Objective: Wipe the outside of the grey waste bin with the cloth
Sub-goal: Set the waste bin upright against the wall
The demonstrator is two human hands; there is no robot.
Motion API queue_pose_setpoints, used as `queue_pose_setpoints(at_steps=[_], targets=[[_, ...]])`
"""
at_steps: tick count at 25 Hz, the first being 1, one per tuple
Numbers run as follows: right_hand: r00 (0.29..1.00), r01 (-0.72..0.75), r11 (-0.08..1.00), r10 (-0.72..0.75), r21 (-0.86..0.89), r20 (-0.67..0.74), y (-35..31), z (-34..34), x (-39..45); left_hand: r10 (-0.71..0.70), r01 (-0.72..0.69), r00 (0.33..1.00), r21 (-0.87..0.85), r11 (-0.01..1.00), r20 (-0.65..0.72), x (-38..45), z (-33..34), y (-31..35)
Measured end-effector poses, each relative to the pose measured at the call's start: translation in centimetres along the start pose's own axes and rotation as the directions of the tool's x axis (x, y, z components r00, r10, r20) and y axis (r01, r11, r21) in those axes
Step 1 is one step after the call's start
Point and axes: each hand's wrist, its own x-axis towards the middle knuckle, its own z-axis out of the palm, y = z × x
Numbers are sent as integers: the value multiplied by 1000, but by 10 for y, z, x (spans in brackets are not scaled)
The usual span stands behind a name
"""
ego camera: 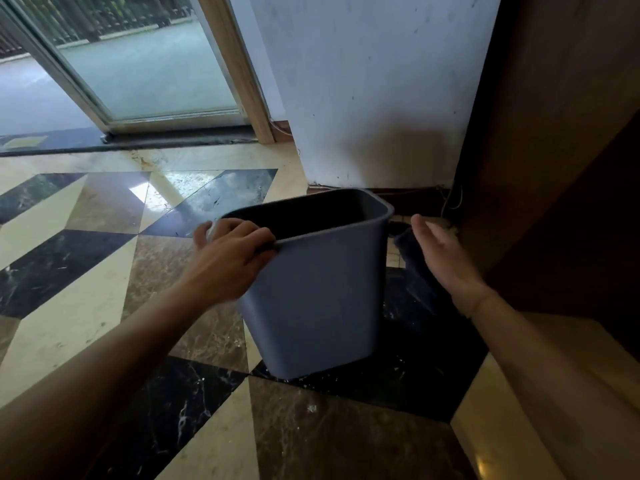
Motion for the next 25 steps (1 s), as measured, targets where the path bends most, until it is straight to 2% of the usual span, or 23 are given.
queue_pose_setpoints(at_steps=[2,4,6,7,8,9,10,11,12,14,16,20,22,25], targets=[[995,3,999,1,-34,102,-15,-7,5,-49,49,999,-109,993,2,-5,3,-5],[981,-13,999,18,-32,192,-18,-9,8,-109,117,993,-289,950,43,-12,7,-14],[964,-49,999,45,8,262,-18,-6,8,-143,153,988,-530,834,60,-22,13,-25],[954,-62,998,55,15,294,-20,-2,6,-196,169,980,-695,698,41,-30,15,-27],[946,-71,997,63,14,317,-22,1,4,-286,180,958,-843,506,32,-35,17,-26],[942,-71,997,62,14,329,-25,3,3,-390,171,920,-942,290,47,-38,21,-26],[943,-66,998,56,18,327,-27,5,3,-488,154,869,-981,115,79,-38,25,-28],[946,-58,998,48,21,319,-30,7,2,-568,147,815,-989,5,118,-35,29,-30],[950,-50,999,42,18,310,-32,8,1,-627,165,763,-985,-46,157,-32,30,-33],[960,-36,999,35,-1,279,-31,6,-1,-684,246,707,-969,-2,181,-27,32,-38],[973,-17,1000,19,-9,230,-30,5,-6,-696,297,695,-954,48,181,-27,33,-47],[985,1,1000,-4,19,173,-28,4,-14,-677,358,676,-933,-44,292,-34,30,-61],[989,-22,999,17,31,145,-27,-2,-15,-649,367,691,-928,-64,318,-37,32,-59],[993,-63,995,54,81,108,-24,-18,-10,-611,308,745,-951,-41,268,-32,39,-46]])
